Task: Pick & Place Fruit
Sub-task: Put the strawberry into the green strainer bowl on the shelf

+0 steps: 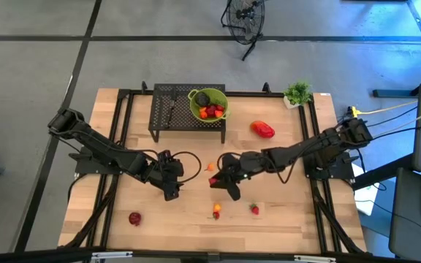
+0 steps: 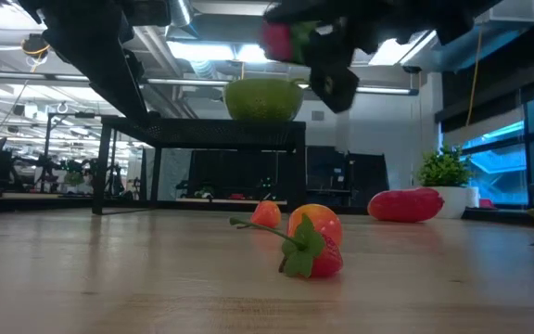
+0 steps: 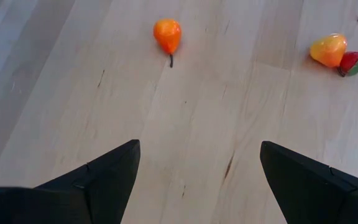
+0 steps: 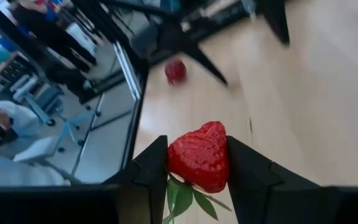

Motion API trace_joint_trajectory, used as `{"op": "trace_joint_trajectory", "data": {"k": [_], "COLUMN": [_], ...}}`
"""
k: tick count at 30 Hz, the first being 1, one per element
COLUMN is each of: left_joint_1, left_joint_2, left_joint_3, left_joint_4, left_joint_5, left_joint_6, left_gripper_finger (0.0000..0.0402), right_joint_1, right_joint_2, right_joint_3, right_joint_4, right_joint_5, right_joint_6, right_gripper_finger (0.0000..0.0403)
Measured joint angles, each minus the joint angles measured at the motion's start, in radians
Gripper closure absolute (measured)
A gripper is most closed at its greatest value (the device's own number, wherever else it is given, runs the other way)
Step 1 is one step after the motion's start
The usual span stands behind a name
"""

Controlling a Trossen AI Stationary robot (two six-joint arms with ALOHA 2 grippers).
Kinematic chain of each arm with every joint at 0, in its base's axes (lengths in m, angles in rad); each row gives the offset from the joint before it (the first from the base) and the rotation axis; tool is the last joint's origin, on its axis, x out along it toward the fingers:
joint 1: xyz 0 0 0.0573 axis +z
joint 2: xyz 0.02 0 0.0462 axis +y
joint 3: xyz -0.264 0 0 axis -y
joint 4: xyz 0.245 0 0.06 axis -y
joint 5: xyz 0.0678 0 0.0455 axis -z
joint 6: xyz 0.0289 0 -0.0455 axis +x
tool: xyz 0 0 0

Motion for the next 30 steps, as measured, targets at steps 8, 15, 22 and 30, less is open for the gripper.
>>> {"op": "trace_joint_trajectory", "data": {"k": [8,15,22,30], "left_joint_1": [0.000,0.000,0.000,0.000], "left_joint_2": [0.000,0.000,0.000,0.000], "left_joint_3": [0.000,0.000,0.000,0.000], "left_joint_4": [0.001,0.001,0.001,0.001], "left_joint_5": [-0.001,-0.001,0.000,0.000], "left_joint_6": [-0.002,-0.002,-0.009,-0.017], "left_gripper_finger": [0.0073,0.0073,0.0073,0.0073], "right_joint_1": [-0.046,-0.108,-0.151,-0.187], "right_joint_2": [0.000,0.000,0.000,0.000], "right_joint_3": [0.000,0.007,0.102,0.282], "right_joint_4": [0.114,0.212,0.132,-0.139], "right_joint_5": [0.007,-0.001,-0.003,0.056], "right_joint_6": [-0.078,-0.156,-0.244,-0.390], "right_gripper_finger": [0.0254,0.0273,0.0246,0.0274]}}
